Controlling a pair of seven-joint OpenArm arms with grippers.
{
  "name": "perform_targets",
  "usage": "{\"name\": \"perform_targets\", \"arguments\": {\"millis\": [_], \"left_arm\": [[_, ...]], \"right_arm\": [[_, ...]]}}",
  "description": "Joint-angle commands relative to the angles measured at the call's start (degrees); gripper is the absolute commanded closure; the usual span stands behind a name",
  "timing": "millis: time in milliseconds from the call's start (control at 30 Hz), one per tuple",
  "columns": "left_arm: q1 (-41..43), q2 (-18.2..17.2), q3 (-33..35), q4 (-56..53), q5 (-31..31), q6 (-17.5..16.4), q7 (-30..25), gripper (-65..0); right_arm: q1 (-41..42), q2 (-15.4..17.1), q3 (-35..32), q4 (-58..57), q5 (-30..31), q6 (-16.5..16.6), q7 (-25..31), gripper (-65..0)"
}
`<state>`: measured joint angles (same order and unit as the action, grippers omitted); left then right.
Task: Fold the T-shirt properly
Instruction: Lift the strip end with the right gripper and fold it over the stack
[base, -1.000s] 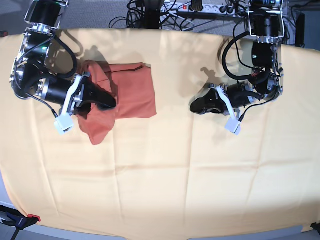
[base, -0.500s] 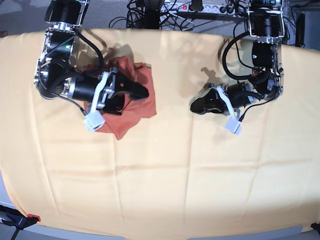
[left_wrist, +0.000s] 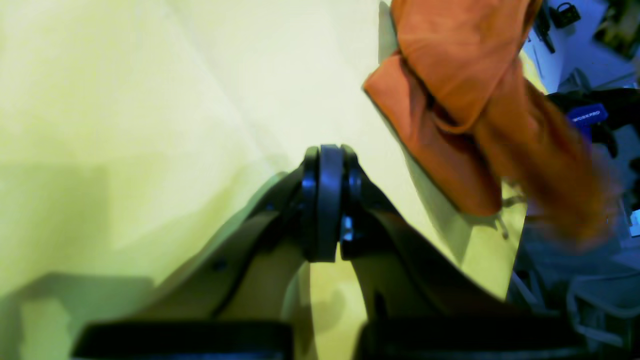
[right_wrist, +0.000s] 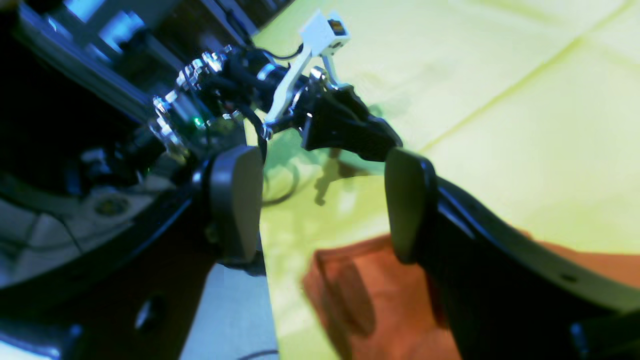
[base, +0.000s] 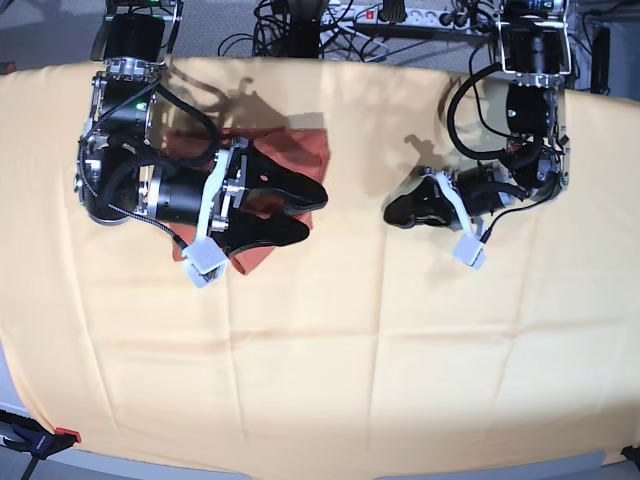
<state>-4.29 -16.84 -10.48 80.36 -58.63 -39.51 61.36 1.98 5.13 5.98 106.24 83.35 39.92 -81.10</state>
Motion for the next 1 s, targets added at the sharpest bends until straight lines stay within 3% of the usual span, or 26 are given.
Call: {"name": "perform_targets", "arguments": {"millis": [0,167,333,433,567,833,900,967], "left_arm": [[-0.98,-0.83,-0.15,0.92,-1.62,-0.49,-0.98,0.0],[-0.94,-2.78,-0.15,0.92,-1.62,-0.49,-0.98,0.0],[-0.94,-3.45,-0.15,0.92,-1.66,-0.49,-1.01,0.0],[-0.96,-3.45,-0.15,0.92,-1.66,-0.49,-1.01,0.0],[-0.94,-3.45,-0.15,0.92,-1.7,-0.49,-1.01,0.0],[-0.52,-3.43,-0.15,0.92,-2.1,-0.49,-1.01,0.0],[-0.44,-3.41,-0.15,0.92,-2.08,-0.49,-1.01,0.0],[-0.33,-3.43,-0.15,0.92,-2.1,-0.49,-1.03,0.0]], "right_arm": [[0.87,1.05,0.13,2.05,1.65,0.08,1.1,-40.5],[0.85,5.18,0.17,3.34,1.65,0.08,1.1,-40.5],[0.7,8.26,0.17,3.32,-14.53,0.08,1.1,-40.5],[0.7,8.22,0.07,3.32,-24.59,0.08,7.19,-40.5],[0.7,8.24,0.07,3.32,-31.76,0.08,11.34,-40.5],[0.55,8.2,0.04,2.84,-34.38,0.08,13.14,-40.2],[0.55,8.2,0.04,1.62,-34.86,0.08,14.64,-34.6],[0.52,8.02,0.04,0.04,-37.27,0.08,17.03,-24.8]]}}
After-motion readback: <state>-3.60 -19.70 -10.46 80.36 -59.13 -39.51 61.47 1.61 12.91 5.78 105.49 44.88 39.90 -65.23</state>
